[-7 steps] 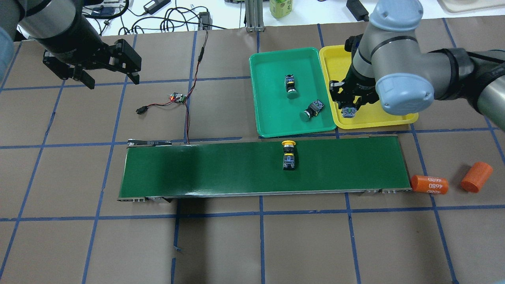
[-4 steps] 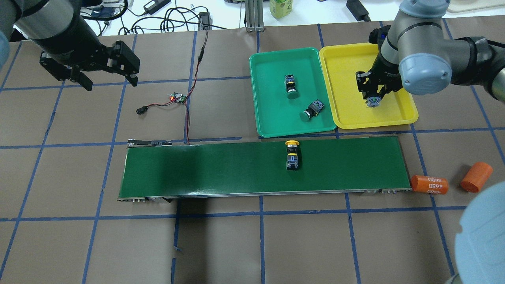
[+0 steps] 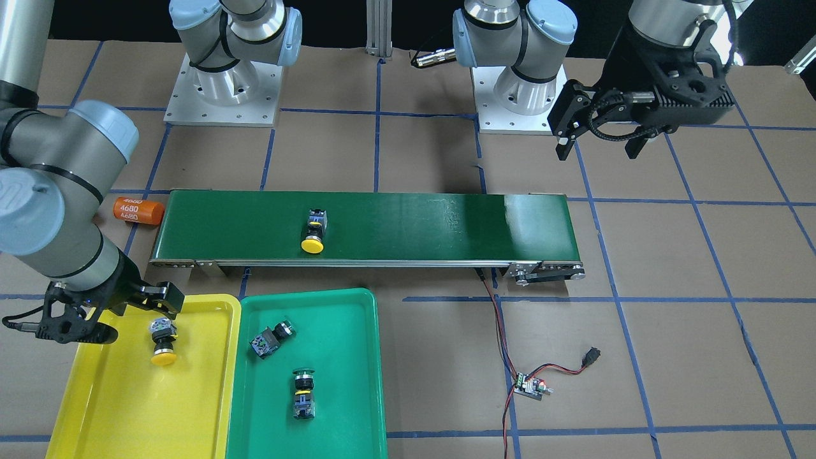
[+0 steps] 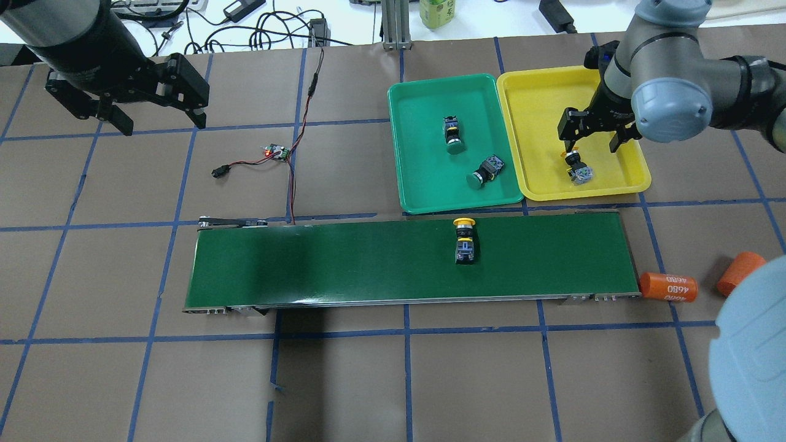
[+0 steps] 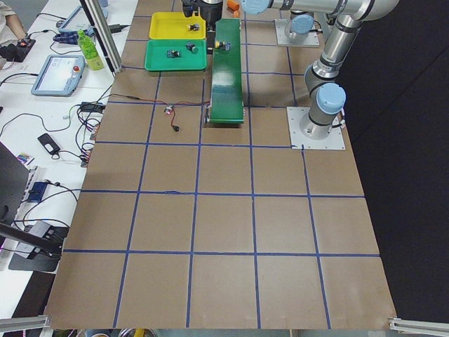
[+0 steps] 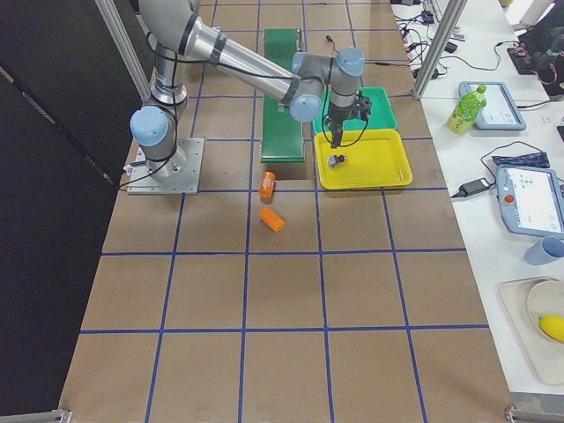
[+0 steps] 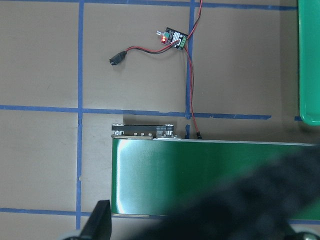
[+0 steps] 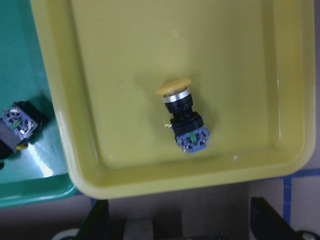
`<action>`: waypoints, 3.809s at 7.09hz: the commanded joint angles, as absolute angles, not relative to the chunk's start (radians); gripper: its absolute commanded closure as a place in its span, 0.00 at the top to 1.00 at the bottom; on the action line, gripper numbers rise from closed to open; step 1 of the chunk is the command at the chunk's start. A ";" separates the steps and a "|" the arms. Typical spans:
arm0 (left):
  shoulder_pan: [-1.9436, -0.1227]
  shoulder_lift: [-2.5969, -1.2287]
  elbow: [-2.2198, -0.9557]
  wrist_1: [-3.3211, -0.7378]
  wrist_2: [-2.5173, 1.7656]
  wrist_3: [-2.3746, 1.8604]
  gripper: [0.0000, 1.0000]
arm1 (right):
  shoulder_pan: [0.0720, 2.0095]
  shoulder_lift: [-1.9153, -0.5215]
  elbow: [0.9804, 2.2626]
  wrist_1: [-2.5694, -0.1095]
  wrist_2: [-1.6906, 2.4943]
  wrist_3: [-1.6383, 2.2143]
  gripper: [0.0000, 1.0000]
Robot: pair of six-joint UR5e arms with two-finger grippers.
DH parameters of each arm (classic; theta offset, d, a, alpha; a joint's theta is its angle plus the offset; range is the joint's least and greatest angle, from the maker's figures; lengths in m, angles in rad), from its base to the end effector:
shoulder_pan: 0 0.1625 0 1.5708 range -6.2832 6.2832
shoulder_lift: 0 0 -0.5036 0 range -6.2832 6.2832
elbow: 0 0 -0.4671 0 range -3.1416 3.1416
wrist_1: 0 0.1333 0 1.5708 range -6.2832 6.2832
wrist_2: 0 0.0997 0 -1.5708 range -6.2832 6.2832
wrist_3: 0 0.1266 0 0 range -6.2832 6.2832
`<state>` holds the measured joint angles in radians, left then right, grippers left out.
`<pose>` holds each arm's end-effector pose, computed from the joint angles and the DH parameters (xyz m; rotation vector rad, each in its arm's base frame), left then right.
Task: Sort buttons by color to trays
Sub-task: 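Return the right gripper to the belt and grasp the last yellow-capped button, then place the yellow-capped button in the yellow tray and open the right gripper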
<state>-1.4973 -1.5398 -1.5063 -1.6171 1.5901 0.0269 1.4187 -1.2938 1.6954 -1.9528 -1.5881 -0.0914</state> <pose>-0.0897 -0.5633 0.5889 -0.0734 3.1181 -0.0751 0.0289 -0.6770 0.3358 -0.0946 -3.1252 -0.0337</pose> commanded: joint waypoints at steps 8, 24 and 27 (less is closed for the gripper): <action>-1.502 -1.561 -1.536 -1.616 1.589 0.014 1.00 | 1.677 -1.441 1.967 -1.979 -1.479 0.184 1.00; -1.511 -1.543 -1.539 -1.603 1.635 0.003 1.00 | 1.457 -1.031 1.526 -2.135 -1.562 -0.035 1.00; -1.511 -1.551 -1.531 -1.600 1.634 0.002 1.00 | 1.460 -1.211 1.560 -1.938 -1.559 -0.031 1.00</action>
<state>-1.5110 -1.5467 -1.5373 -1.6006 1.6341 0.0021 1.4586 -1.1082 1.5442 -2.0700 -1.5596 -0.0318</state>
